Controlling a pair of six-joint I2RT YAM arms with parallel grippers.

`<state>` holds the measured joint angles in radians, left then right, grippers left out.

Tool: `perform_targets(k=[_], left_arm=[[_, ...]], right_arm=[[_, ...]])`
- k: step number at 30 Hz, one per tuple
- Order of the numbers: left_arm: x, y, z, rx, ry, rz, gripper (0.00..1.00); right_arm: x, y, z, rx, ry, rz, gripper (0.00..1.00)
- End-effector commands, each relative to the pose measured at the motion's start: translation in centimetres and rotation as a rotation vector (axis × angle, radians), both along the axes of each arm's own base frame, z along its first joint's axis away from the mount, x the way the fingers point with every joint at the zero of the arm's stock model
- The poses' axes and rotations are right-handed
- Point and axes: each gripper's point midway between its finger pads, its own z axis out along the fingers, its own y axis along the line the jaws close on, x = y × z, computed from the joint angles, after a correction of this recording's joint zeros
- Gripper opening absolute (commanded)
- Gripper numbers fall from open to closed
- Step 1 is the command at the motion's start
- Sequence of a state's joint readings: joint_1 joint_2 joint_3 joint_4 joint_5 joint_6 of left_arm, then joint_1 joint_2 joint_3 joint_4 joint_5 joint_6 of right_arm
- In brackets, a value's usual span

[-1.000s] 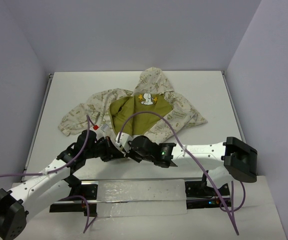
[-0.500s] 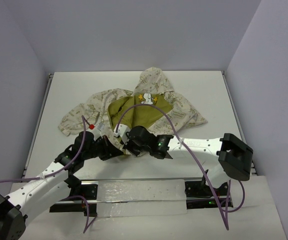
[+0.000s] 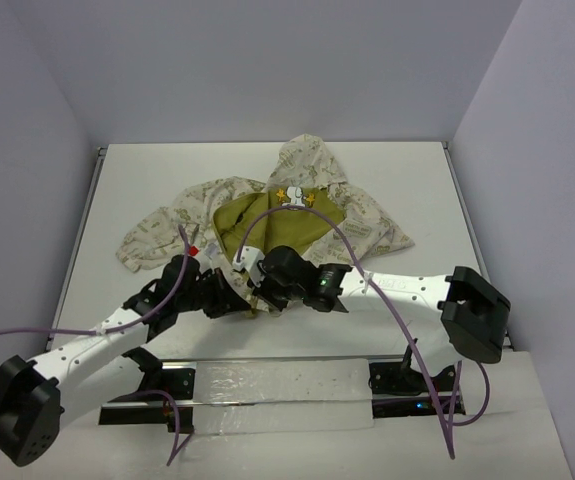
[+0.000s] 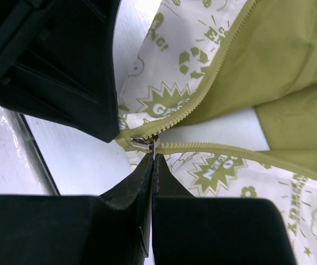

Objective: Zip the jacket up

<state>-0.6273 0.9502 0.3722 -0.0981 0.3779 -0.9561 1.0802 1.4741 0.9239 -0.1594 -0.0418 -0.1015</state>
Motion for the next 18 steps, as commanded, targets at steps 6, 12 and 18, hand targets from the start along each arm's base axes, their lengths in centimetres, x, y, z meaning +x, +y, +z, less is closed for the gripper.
perform_targets(k=[6,12,18], left_arm=[[-0.8,-0.4,-1.7,0.092,0.059,-0.110,0.00],[-1.0,-0.2,-2.3,0.115,0.084,-0.094,0.00],[-0.6,-0.2,-1.8,0.134,0.078,-0.092,0.00]], right_arm=[[4.2,-1.5,2.5,-0.027,-0.106,-0.122,0.00],[4.4,-1.6,2.0,-0.037,-0.075,-0.121,0.00],[3.8,-1.1,1.9,-0.017,-0.034,-0.119,0.01]])
